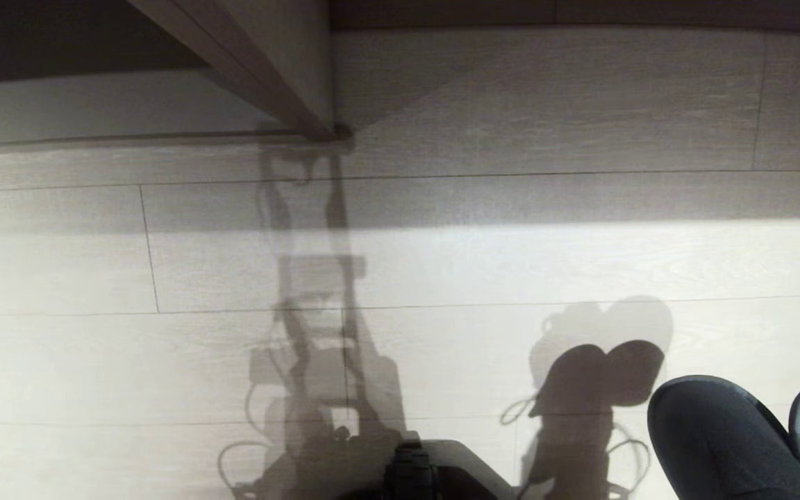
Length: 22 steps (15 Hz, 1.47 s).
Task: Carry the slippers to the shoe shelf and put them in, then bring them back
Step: Place the slippers on the floor
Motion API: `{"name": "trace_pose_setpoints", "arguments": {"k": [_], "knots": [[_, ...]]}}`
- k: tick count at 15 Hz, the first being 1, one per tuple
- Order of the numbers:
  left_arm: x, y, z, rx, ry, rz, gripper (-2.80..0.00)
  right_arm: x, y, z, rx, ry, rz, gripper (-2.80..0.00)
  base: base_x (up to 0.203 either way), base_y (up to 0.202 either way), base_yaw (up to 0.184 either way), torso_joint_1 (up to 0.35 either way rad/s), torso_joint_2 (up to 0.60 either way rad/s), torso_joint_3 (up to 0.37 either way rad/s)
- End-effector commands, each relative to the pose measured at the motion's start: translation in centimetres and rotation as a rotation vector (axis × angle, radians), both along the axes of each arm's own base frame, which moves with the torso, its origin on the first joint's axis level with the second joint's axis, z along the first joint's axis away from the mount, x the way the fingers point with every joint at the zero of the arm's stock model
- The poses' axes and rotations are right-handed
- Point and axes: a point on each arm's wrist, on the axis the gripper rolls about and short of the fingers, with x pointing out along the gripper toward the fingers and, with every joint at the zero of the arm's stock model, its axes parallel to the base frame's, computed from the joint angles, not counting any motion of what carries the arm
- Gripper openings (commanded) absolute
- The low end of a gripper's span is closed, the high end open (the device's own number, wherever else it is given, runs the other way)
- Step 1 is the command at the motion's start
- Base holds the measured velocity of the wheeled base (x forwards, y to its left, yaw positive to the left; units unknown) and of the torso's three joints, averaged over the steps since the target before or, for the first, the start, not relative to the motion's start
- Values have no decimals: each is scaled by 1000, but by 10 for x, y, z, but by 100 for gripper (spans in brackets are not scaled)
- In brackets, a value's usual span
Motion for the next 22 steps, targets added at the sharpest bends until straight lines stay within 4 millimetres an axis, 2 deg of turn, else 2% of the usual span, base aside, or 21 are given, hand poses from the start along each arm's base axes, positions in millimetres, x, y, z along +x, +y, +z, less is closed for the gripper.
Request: {"name": "trace_pose_setpoints", "arguments": {"k": [1,22], "knots": [[0,0,0,0,-1,1,-280,0,0,0,-1,-1,1,-280,0,0,0,5,7,-104],[0,0,0,-2,1,1,-280,0,0,0,-1,-1,1,-280,0,0,0,0,0,-5]]}}
